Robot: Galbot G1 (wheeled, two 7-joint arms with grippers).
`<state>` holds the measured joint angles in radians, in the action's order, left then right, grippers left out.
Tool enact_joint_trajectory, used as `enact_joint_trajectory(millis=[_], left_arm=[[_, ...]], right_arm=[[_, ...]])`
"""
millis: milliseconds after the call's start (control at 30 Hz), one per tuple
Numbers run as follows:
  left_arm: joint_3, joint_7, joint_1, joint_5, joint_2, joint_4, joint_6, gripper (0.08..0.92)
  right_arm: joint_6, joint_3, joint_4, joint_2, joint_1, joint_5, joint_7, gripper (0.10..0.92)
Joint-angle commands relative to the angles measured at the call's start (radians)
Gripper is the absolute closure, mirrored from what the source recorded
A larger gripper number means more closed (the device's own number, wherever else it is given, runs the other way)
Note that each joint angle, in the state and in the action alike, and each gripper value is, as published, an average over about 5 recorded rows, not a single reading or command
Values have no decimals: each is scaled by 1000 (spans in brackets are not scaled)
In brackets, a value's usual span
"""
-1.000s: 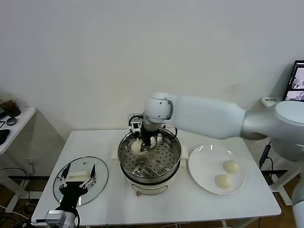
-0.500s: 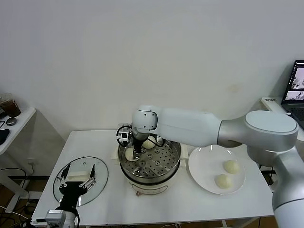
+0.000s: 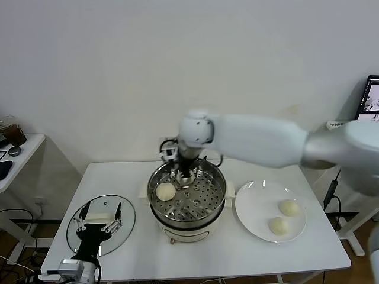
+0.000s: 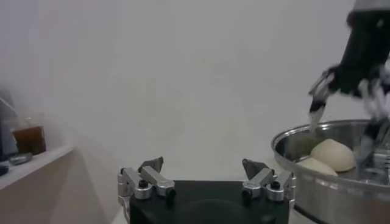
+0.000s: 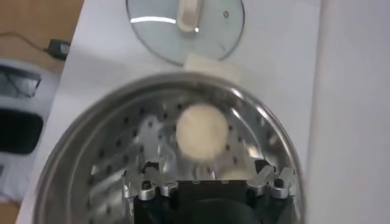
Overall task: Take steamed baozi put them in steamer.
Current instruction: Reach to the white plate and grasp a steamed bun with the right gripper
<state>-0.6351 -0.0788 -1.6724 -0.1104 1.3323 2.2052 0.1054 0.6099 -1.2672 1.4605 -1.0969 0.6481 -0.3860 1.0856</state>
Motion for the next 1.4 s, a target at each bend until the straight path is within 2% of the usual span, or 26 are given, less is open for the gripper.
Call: enact_joint_trajectory(millis=[33, 267, 400, 833, 1400], left_arm=[[7, 1, -3, 3, 0, 0, -2, 177], [13, 3, -6, 17, -1, -16, -5, 177], [10, 5, -6, 23, -2, -29, -6, 177], [6, 5, -20, 44, 10, -34, -10, 177], [-17, 8, -31, 54, 9, -41, -20, 177]], right_arm=[[-222, 26, 244, 554, 4, 279, 219, 203], [-313, 375, 256, 789, -454, 447, 220, 203], [-342, 487, 232, 833, -662, 528, 211, 203], [-351, 603, 126, 708, -865, 600, 108, 203], [-362, 622, -48, 521, -891, 618, 37, 203]])
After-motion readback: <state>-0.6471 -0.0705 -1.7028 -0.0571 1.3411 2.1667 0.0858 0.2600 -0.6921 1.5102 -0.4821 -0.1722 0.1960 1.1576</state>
